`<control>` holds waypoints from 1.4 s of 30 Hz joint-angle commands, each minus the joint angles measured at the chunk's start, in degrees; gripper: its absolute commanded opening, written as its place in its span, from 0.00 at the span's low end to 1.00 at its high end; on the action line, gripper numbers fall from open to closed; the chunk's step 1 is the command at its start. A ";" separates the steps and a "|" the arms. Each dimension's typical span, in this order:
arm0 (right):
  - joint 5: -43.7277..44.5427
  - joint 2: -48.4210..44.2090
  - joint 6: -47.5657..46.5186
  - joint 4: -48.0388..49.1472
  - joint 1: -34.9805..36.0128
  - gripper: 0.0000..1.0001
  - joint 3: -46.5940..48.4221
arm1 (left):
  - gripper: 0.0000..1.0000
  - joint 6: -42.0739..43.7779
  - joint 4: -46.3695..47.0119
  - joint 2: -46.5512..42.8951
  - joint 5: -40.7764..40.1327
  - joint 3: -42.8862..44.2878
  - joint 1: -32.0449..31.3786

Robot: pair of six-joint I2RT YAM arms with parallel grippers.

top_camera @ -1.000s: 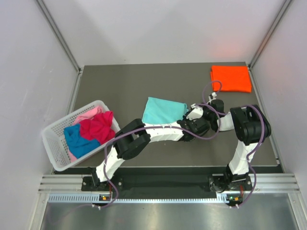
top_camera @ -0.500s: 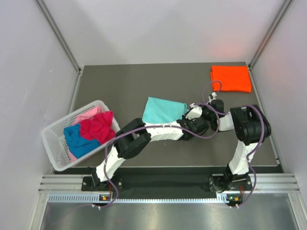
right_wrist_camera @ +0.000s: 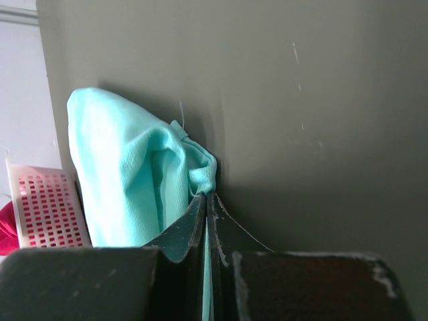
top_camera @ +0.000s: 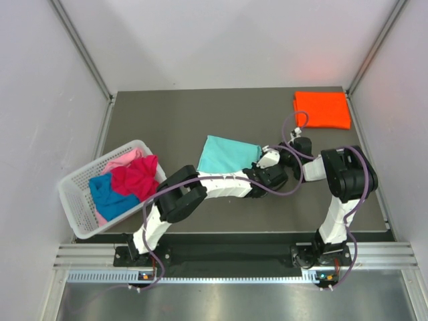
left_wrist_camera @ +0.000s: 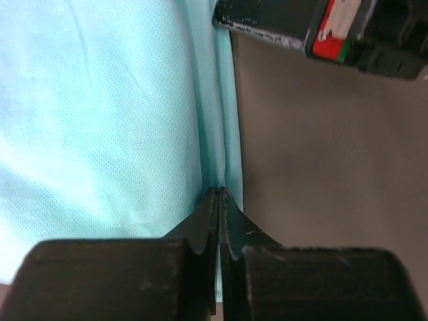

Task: Fold and stack the t-shirts
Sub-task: Fold the tshirt

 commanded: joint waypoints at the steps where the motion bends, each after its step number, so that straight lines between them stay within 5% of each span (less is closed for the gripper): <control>1: 2.56 1.00 -2.43 -1.71 -0.14 0.00 2.23 | 0.00 -1.22 -1.09 -3.04 2.62 -2.46 -0.90; 19: 3.09 2.05 -3.13 -2.42 -0.14 0.00 3.46 | 0.00 -2.37 -2.23 -3.92 2.27 -2.81 -2.22; 30: 4.84 -8.57 -8.22 -16.20 -2.07 0.30 4.07 | 0.30 -0.44 -9.43 -4.88 5.06 7.10 -2.22; 35: 7.65 -16.38 -11.91 -29.02 -3.48 0.33 5.83 | 0.31 -0.78 -12.07 -7.34 12.80 9.84 -1.26; 42: 3.71 -24.13 -14.47 -33.61 -2.87 0.42 7.59 | 0.31 0.44 -13.12 -15.86 19.22 6.68 5.49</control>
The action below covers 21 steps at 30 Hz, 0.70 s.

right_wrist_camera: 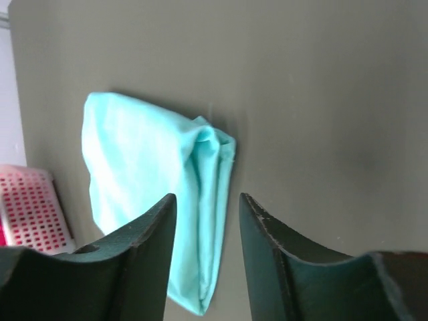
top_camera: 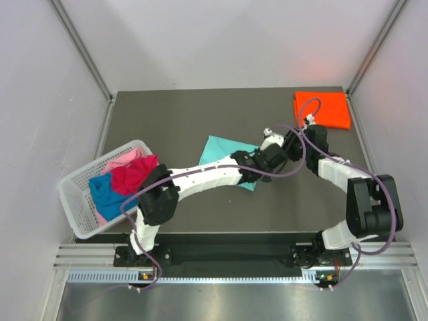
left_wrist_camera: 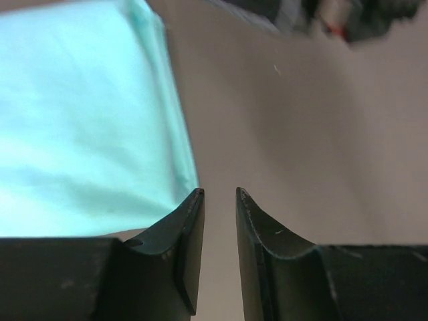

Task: Fold and stack the t-shirts
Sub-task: Fold the tshirt

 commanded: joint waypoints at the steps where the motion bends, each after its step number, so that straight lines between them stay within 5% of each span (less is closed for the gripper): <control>1: -2.05 -3.57 -2.82 -3.32 0.44 0.43 2.89 | 0.31 1.25 -2.76 -7.39 4.14 -0.73 6.36; 9: -0.39 -0.76 -4.93 -6.05 7.82 0.48 6.32 | 0.30 5.12 2.67 -12.14 13.11 -8.73 25.24; 17: 3.84 2.31 -4.84 -7.64 14.05 0.50 4.05 | 0.30 8.28 9.61 -5.74 17.95 -10.93 34.40; 21: 6.28 4.42 -4.67 -6.06 14.41 0.35 2.46 | 0.30 8.64 10.85 -1.86 16.46 -10.58 35.64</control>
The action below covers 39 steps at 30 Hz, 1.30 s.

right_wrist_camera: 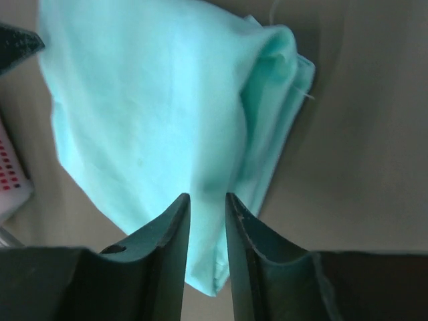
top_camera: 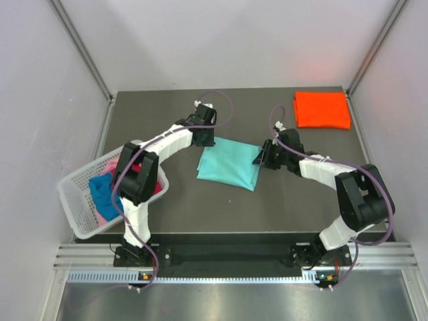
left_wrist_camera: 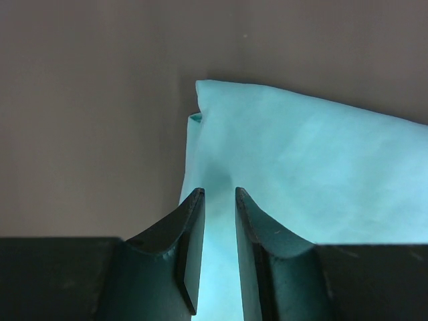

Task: Fold and stack the t-shirts
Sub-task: Fold the tshirt

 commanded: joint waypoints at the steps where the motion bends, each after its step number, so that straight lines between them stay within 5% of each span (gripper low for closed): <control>1: 4.44 1.47 -0.62 2.03 0.40 0.26 -1.83 | 0.30 1.56 4.34 3.06 0.48 -0.04 0.91; 10: 6.47 4.39 -1.15 4.94 -1.18 0.09 -2.53 | 0.30 1.12 4.96 7.72 0.12 1.01 1.53; 20: 4.64 -3.71 -1.33 -4.46 -1.09 0.21 4.83 | 0.36 1.73 -0.41 0.26 2.14 5.32 1.53; 26: -5.19 1.64 -0.10 2.29 -1.09 0.15 9.76 | 0.37 -0.29 1.17 -1.42 6.19 1.63 1.61; 39: -4.34 19.41 -3.96 7.14 -8.29 0.14 13.20 | 0.37 -3.02 1.00 4.64 4.44 -1.54 2.41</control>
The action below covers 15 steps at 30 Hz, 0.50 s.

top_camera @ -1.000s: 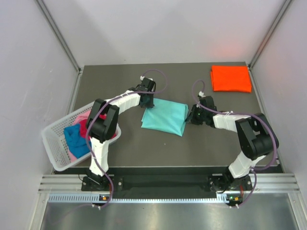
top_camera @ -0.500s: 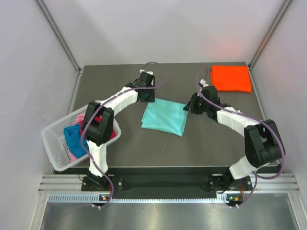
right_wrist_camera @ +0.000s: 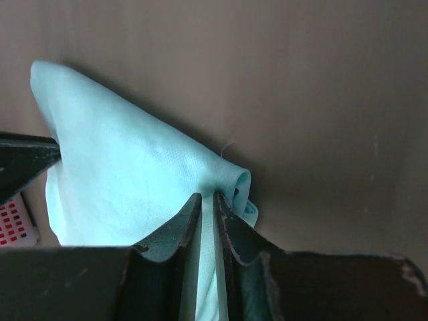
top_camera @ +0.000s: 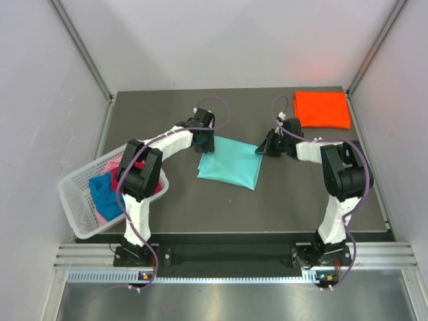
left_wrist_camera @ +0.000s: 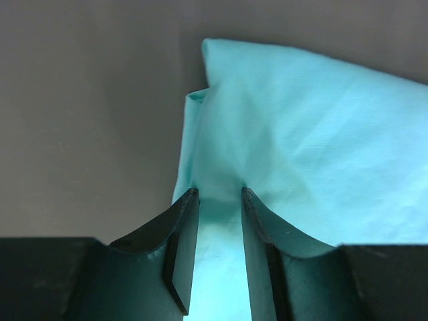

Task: Fold and stack the t-shirts
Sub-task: Fold the tshirt

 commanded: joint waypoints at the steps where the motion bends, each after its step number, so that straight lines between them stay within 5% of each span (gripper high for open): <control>1: 1.65 -0.39 -3.24 1.46 -1.74 0.14 1.24 | 0.37 -1.16 -0.96 1.00 -1.53 0.82 0.61; 9: 0.51 -12.52 -3.60 -5.05 -0.78 0.20 1.42 | 0.38 0.69 -5.28 -3.65 -2.43 4.70 0.61; 15: -0.90 -20.96 -0.26 -5.14 4.40 0.20 -5.08 | 0.38 -1.15 -1.78 -9.89 8.82 -2.50 0.26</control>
